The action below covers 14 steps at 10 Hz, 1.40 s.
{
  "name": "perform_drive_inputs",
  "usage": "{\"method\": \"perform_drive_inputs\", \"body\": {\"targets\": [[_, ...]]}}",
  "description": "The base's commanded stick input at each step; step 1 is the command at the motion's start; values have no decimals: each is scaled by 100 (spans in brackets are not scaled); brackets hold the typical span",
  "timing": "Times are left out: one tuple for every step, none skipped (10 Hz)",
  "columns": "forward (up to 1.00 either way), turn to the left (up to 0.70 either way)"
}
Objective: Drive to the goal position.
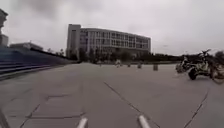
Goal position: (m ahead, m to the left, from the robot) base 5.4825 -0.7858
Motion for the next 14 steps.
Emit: {"method": "perform_drive_inputs", "body": {"targets": [[100,-30],[100,-30],[100,-30],[100,-30],[100,-30],[100,-30],[100,-29],[100,-29],[100,-29],[100,-29],[100,-29],[100,-18],[100,-2],[100,-2]]}}
